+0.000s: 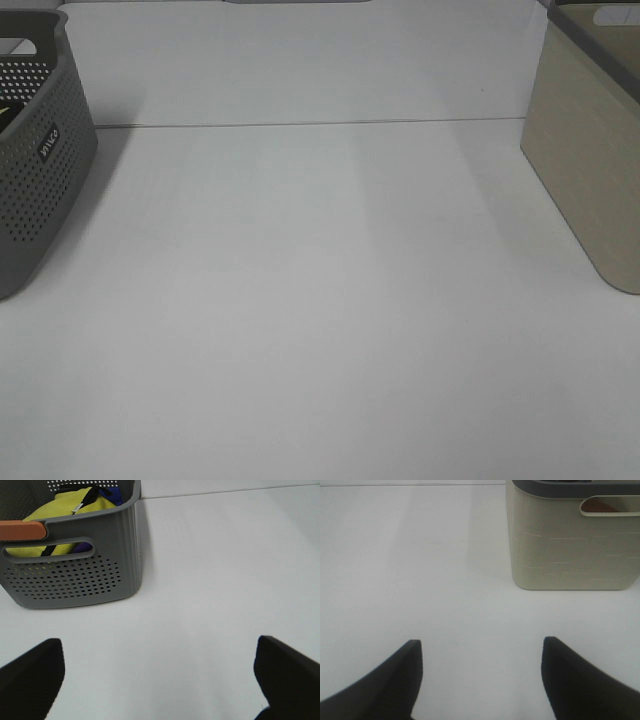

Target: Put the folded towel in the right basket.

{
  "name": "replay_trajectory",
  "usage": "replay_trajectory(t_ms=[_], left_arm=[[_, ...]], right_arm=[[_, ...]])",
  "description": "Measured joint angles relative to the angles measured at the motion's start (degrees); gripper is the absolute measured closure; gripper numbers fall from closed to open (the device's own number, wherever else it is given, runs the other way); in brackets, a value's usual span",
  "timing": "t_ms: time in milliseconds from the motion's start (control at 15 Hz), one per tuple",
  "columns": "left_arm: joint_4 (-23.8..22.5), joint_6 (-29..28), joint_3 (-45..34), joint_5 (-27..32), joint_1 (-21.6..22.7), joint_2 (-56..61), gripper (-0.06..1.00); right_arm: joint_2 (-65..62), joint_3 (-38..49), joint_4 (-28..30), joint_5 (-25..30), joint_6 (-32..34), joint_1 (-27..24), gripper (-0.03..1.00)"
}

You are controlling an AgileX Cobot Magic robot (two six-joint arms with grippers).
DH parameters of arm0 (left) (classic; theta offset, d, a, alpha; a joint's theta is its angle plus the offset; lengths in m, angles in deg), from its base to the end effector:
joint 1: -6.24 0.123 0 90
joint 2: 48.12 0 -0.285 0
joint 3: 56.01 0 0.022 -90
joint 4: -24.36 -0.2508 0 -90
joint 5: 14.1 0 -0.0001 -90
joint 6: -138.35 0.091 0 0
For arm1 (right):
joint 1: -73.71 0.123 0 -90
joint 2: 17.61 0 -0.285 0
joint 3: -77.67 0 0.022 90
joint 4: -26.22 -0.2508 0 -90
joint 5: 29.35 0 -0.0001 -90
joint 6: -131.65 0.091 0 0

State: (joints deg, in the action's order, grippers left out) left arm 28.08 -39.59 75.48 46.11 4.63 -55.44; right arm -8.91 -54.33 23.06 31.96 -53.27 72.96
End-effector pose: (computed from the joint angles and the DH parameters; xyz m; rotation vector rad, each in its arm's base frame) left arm -0.0060 -0.0050 0.2785 0.0678 2.0232 -0.0725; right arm -0.0039 0.0045 0.2795 -0.0776 2.0569 0.0049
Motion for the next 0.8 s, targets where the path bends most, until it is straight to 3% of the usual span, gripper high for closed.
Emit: replay_trajectory(t_ms=[800], left_arm=[[0.00, 0.00, 0.00, 0.00, 0.00, 0.00, -0.03]], right_arm=[[-0.69, 0.17, 0.00, -0.11, 0.00, 0.00, 0.32]])
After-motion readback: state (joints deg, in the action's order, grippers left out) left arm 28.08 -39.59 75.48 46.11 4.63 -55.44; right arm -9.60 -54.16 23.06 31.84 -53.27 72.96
